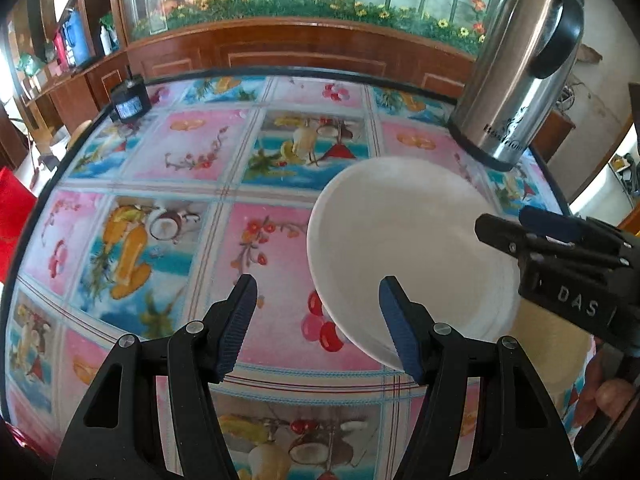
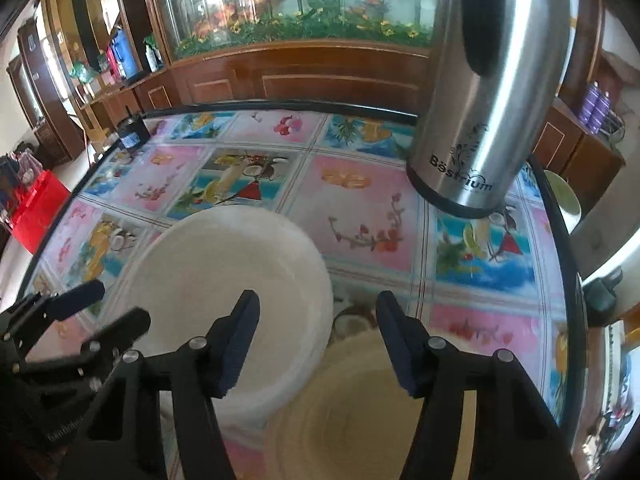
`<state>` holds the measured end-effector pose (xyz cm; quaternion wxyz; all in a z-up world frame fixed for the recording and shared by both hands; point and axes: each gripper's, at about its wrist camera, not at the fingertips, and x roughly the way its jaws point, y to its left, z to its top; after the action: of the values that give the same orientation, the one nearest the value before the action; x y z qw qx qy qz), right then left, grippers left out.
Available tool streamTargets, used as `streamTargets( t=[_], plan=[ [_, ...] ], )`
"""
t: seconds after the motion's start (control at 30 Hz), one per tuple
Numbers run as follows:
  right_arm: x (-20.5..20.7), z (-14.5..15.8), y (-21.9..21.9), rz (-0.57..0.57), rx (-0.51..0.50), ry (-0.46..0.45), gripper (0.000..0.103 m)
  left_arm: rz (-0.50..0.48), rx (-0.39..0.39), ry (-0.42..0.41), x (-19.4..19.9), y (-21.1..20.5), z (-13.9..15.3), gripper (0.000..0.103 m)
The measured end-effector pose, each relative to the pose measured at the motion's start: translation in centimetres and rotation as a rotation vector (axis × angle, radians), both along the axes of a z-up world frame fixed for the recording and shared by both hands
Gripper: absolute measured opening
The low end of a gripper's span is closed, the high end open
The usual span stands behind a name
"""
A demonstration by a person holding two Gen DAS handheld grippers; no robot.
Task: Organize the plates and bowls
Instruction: 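Lift the second white plate with the left tool and carry it to the stack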
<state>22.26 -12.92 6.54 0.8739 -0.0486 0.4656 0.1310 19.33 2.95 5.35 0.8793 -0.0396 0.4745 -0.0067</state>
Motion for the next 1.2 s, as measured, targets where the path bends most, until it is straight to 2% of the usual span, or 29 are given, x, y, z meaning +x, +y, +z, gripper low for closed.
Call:
streamTargets(
  t=[0.13,0.23,0.27,0.3,0.33,0.37,0.43,0.63,0.8,1.0,1.2],
  plan=[
    [0.9,-1.2,-0.1,0.013,0.012,0.042,0.049,0.008,-0.015,0.011,0.3,0.1,-0.7,0.064],
    [1.3,-2.1,-0.1,0.024,0.049,0.084,0.029,0.007,-0.033,0.026,0.5,0.3,-1.4,0.064],
    [1.3,-2.3,0.0,0.029,0.060,0.096,0.019,0.009,-0.049,0.025,0.5,0.5,-1.6,0.063],
    [1.1,-2.3,0.0,0.035,0.074,0.101,0.014,0.012,-0.064,0.024,0.4,0.7,-1.7,0.057],
    [0.9,-2.2,0.0,0.045,0.095,0.107,0.013,0.013,-0.071,0.025,0.3,0.8,-1.8,0.033],
    [0.6,-2.1,0.1,0.052,0.118,0.111,0.012,0.005,-0.065,0.035,0.3,0.9,-1.9,0.022],
    [0.0,-1.8,0.2,0.065,0.147,0.121,0.012,-0.006,-0.079,0.050,0.0,1.1,-2.1,0.021],
    [-2.5,-1.4,1.1,0.087,0.142,0.128,0.012,0.016,-0.117,0.045,-2.2,2.7,-1.5,0.018],
    [-5.2,-1.1,1.9,0.098,0.140,0.131,0.013,0.010,-0.116,0.047,-5.0,3.4,-0.8,0.018],
    [-9.5,-0.5,2.9,0.116,0.148,0.130,0.013,-0.004,-0.088,0.050,-9.7,4.3,-0.8,0.018],
    [-14.5,-0.1,4.7,0.145,0.140,0.128,0.016,0.006,-0.039,0.011,-15.2,5.7,-0.2,0.018]
  ],
)
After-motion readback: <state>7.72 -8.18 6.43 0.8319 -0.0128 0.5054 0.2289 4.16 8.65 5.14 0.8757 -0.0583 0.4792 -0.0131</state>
